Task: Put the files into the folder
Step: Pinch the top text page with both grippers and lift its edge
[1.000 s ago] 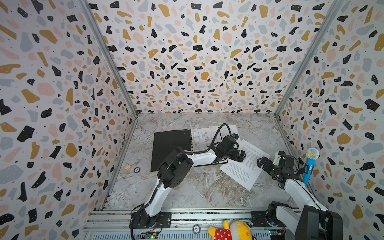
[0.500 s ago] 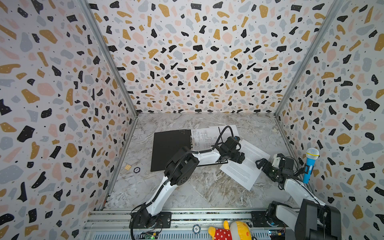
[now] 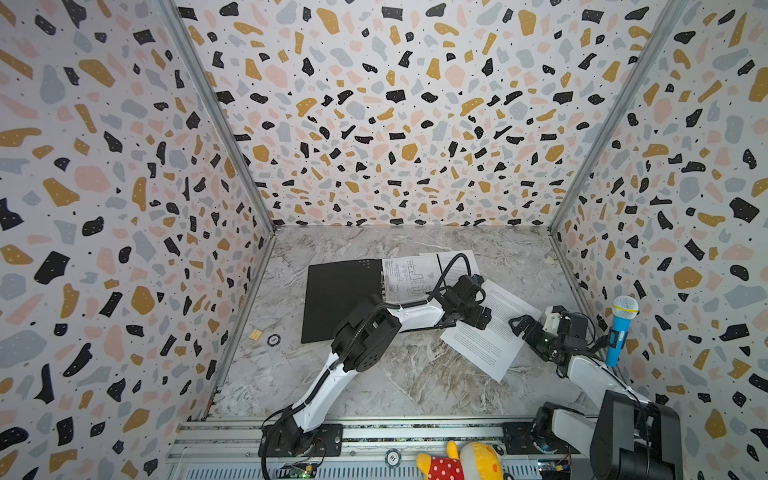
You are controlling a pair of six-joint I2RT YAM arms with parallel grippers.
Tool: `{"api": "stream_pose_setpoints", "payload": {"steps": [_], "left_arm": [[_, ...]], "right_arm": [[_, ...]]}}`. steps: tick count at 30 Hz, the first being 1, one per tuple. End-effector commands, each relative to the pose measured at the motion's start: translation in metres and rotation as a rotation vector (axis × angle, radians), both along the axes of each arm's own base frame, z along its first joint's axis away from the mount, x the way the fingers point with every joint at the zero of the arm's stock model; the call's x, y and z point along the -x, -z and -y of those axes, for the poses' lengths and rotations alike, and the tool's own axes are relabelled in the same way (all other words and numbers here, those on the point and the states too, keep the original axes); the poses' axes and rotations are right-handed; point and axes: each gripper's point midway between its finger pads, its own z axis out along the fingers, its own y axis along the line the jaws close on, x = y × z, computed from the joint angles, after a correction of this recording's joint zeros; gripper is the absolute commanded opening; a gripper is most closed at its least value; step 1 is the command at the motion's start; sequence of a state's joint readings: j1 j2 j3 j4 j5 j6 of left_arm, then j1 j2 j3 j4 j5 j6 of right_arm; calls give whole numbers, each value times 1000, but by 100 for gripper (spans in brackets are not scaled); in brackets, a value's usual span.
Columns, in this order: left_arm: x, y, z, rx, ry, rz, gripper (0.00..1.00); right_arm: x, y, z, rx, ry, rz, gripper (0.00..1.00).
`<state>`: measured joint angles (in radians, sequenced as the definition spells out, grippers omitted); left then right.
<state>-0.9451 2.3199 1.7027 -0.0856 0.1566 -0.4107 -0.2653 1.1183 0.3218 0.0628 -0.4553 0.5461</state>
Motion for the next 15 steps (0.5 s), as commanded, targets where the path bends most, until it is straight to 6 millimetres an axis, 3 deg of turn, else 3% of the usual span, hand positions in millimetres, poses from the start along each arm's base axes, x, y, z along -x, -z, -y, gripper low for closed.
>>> {"api": "stream_pose_setpoints", "payload": {"steps": [1,8,15], "left_arm": [[4,9,2,-22,14,-6,92],[20,12,13,12,66,-43,91],[33,1,24,109,103,-90,90]], "right_arm": [[5,7,-3,-35,2,-35,98],[6,12,-12,-101,-14,-41,94],[7,18,-22,-179,-31,-52,91]]}}
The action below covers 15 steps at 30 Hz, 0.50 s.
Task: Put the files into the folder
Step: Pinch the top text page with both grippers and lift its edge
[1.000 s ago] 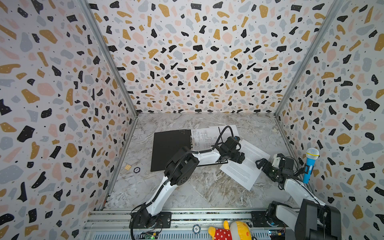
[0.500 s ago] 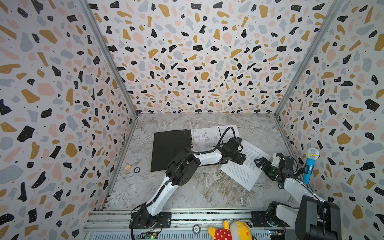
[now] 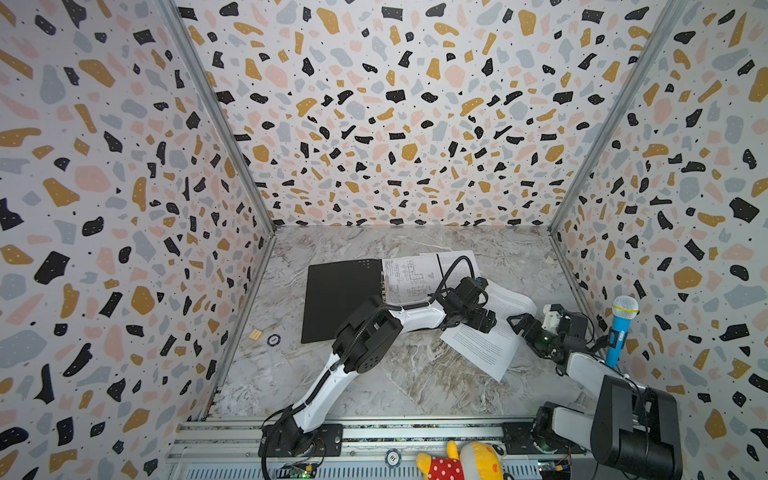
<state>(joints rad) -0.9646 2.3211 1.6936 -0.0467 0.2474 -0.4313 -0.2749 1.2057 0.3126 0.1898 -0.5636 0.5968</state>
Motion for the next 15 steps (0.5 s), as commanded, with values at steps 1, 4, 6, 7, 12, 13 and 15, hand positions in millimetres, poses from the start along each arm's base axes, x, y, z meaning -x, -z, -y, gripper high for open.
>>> {"api": "stream_pose_setpoints", "payload": {"steps": [1,4,6,7,12,13,15], "left_arm": [[13,4,9,54,37,-45,90],[15,5,10,66,39,-56,90],[16,7,10,68,40,-62,90],[17,8,10,76,42,-66,90],[21,4,14,133,44,-91,90],[22,3,14,140,42,-93,90],[22,1,14,147,42,-89,90]], "right_arm": [[17,19,-12,-79,-7,-87,91],[18,20,-13,-85,-11,-88,90],[18,19,-12,-83,-8,-88,90],[18,19,-12,-87,-8,-87,90],[17,21,-14,-118,0,-90,86],[16,22,-15,-123,-1,-90,86],[13,22,-16,-133,-9,-91,84]]}}
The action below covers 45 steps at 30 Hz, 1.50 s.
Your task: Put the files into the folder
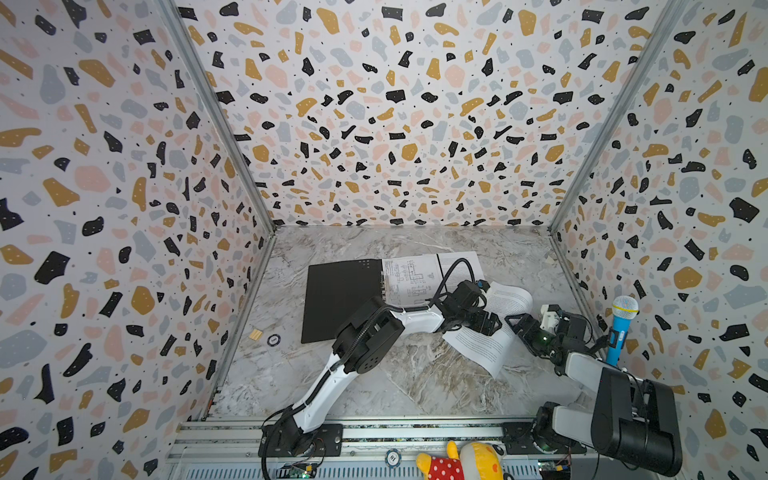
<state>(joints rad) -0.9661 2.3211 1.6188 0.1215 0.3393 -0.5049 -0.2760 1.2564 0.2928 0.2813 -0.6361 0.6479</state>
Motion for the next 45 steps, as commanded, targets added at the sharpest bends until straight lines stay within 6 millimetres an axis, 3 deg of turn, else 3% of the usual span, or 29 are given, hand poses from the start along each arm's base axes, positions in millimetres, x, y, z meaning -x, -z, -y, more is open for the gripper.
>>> {"api": "stream_pose_setpoints", "payload": {"steps": [1,10,20,26,29,36,45], "left_arm": [[11,2,2,29,21,-34,90],[15,-1,2,59,33,-41,88],[16,-9,3,80,38,-44,87],[17,-28,4,120,29,-51,88],[19,-50,6,192,21,-54,89],[29,-96,-15,307,-37,-68,94],[77,-111,-64,512,-187,-254,98]], "right_arm": [[15,21,-7,-56,2,-107,83],[8,19,-5,-58,6,-88,76],[11,30,-1,-20,8,-107,56],[11,29,1,4,11,-101,50],[11,28,1,1,9,-99,49],[11,28,-2,-9,-1,-96,49],[8,28,-3,-18,-11,-95,49]]}}
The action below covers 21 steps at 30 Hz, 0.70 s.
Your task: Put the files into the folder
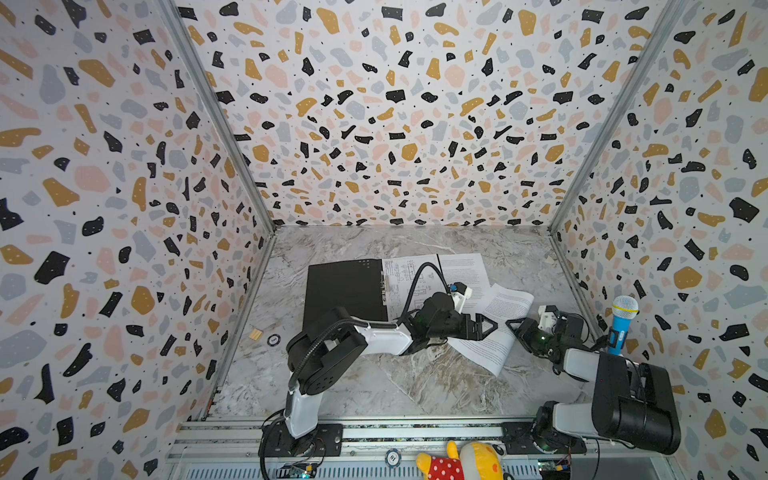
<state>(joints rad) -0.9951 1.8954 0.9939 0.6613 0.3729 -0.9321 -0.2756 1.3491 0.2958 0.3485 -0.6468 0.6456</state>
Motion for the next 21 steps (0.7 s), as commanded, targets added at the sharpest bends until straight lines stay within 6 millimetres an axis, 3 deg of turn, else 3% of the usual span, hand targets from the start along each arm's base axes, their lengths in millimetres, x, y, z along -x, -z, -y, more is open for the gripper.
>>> {"api": "stream_pose_setpoints", "payload": {"steps": [1,10,15,21], "left_arm": [[16,-24,-6,155,-69,-63,99],[71,-1,-29,222,-175,-217,100],[99,12,-15,264,-164,-301,100],[111,32,-2,307,-144,-412,100]], "right_arm": [[12,16,-2,-6,-3,-77,49],[10,16,-1,5,-8,-76,49],[10,18,0,7,-6,-82,49],[11,17,-1,7,-10,-78,49]]}}
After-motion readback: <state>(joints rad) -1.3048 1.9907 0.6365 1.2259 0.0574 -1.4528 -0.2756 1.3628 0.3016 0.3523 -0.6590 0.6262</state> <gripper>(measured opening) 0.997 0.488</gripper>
